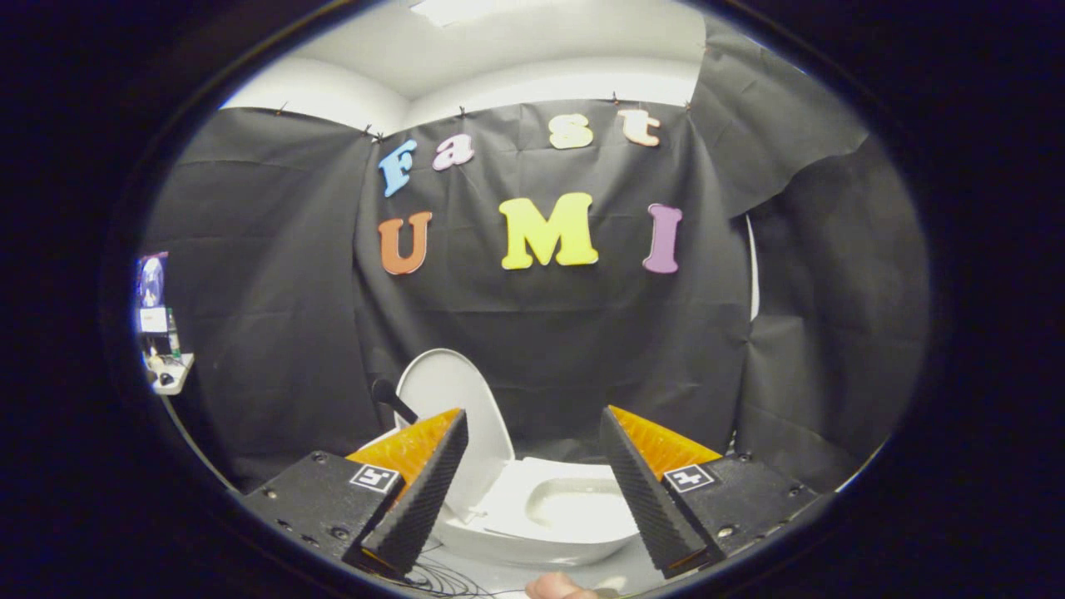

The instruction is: Open the toilet lid.

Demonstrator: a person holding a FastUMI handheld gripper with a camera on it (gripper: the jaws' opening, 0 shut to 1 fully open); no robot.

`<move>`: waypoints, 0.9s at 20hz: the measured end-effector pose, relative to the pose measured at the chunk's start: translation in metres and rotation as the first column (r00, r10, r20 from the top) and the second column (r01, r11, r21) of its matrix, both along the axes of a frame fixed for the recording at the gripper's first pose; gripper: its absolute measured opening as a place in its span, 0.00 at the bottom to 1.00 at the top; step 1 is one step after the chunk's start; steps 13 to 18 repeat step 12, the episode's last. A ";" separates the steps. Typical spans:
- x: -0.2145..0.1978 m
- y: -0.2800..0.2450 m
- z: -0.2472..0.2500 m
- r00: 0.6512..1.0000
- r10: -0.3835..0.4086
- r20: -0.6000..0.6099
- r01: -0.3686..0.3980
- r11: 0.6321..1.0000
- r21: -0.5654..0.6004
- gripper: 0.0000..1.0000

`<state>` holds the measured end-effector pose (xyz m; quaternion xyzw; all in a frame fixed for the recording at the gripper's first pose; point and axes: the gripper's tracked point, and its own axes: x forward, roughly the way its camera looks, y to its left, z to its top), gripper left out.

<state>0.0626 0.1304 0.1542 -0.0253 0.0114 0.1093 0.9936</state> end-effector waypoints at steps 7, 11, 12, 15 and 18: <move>-0.049 -0.036 -0.031 0.999 -0.046 0.006 0.046 0.998 0.032 1.00; -0.065 -0.058 -0.031 0.997 -0.072 0.025 0.070 0.994 0.078 1.00; -0.067 -0.065 -0.031 0.996 -0.083 0.032 0.080 0.993 0.092 1.00; -0.067 -0.065 -0.031 0.996 -0.083 0.032 0.080 0.993 0.092 1.00; -0.067 -0.065 -0.031 0.996 -0.083 0.032 0.080 0.993 0.092 1.00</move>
